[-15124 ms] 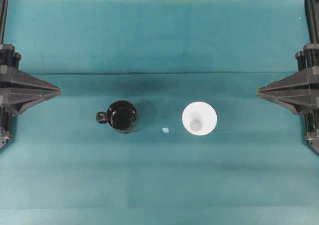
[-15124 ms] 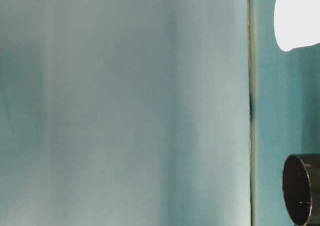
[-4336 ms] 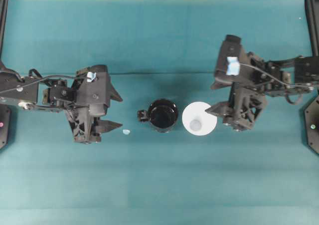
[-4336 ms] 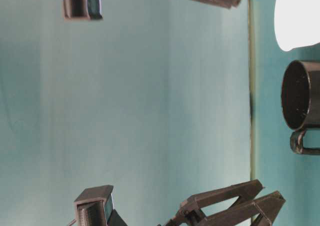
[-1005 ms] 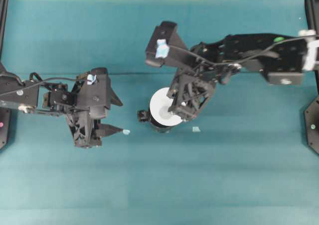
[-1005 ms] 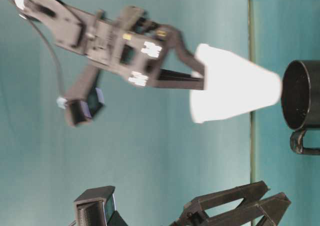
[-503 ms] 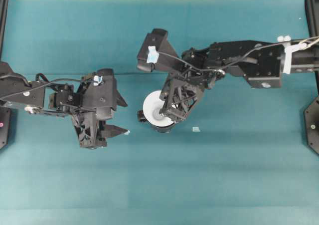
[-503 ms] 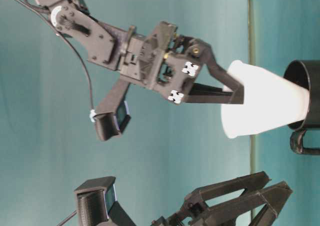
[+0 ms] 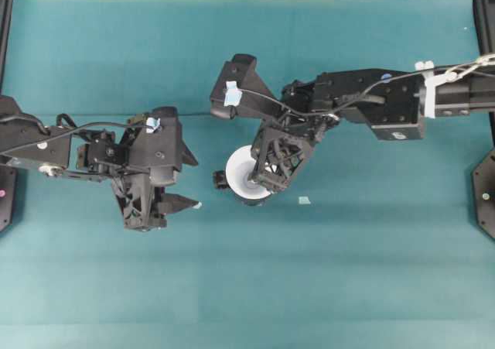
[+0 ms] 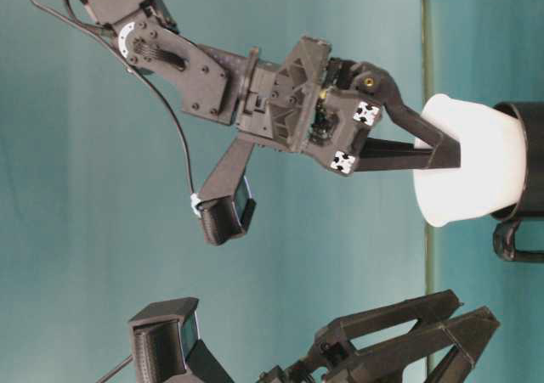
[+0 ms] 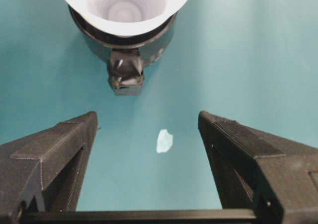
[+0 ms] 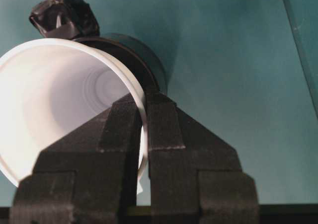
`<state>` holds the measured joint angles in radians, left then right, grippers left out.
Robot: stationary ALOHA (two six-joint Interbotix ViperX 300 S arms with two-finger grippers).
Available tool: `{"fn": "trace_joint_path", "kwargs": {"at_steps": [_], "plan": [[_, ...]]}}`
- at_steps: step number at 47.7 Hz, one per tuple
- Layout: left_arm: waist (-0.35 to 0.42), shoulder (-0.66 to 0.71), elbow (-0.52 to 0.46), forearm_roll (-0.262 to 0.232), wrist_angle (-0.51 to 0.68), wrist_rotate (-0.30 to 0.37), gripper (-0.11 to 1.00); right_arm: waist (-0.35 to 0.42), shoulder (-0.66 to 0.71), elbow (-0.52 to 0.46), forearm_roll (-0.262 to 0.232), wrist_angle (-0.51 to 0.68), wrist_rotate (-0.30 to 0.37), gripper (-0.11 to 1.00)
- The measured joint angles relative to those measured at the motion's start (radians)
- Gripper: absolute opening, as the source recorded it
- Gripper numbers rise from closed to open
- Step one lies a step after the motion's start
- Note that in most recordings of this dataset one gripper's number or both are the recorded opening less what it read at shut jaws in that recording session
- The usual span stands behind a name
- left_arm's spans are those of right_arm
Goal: Put a paper cup into the cup holder on your left arm.
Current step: 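Lower the paper cup into the black mug with the right gripper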
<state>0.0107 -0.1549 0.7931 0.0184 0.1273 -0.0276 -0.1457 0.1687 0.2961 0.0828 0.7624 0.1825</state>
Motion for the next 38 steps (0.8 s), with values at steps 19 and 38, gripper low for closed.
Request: {"fn": "trace_joint_path", "kwargs": {"at_steps": [19,38], "plan": [[0.000,0.005,0.000,0.000,-0.002,0.000,0.86,0.000,0.000,0.000,0.000,-0.002,0.000,-0.01],[0.000,0.008,0.000,0.000,-0.009,0.000,0.86,-0.002,0.002,0.000,0.009,-0.011,0.000,0.16]]}}
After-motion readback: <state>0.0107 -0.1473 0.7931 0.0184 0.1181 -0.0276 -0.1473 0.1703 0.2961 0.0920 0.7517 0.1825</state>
